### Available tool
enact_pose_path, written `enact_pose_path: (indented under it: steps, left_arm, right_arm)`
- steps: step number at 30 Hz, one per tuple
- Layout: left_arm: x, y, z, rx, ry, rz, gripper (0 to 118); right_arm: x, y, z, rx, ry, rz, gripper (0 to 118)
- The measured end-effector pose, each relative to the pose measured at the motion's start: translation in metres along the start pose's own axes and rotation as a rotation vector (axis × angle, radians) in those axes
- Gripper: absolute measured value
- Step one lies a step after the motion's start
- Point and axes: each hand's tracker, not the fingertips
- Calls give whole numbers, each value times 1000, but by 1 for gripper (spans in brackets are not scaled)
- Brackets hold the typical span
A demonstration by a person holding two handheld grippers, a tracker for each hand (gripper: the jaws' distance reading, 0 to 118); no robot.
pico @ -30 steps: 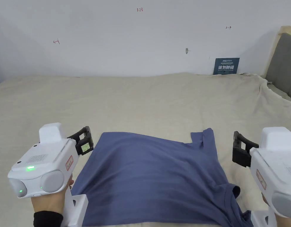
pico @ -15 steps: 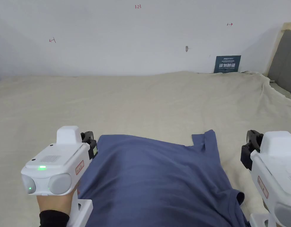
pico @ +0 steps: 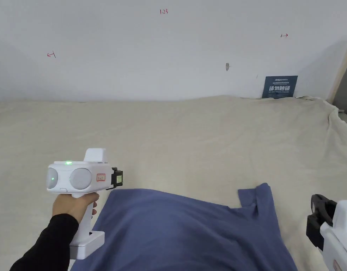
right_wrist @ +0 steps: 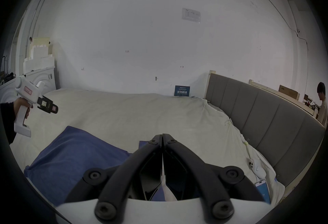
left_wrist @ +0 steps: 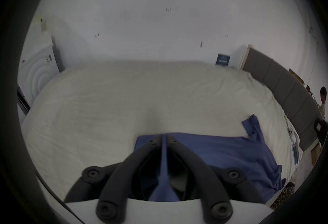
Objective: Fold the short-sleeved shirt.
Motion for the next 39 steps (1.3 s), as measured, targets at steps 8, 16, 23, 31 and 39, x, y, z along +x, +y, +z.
enact_pose_path:
  steps: [8, 16, 23, 31, 39]
  left_arm:
    - [-21, 10, -97, -191, 44, -33, 84]
    - [-22, -10, -157, -297, 126, -43, 53]
    - [-10, -15, -148, -280, 60, -28, 6]
    - [8, -7, -66, -145, 5, -40, 5]
    - [20, -2, -7, -100, -11, -107, 5]
  right_arm:
    - [-2, -14, -46, -51, -13, -9, 0]
    - [-1, -26, -66, -92, -27, -8, 0]
    - [10, -32, -72, -166, -30, -30, 0]
    - [25, -36, -126, -407, 26, -122, 20]
    - [4, -69, -199, -653, 70, -62, 79]
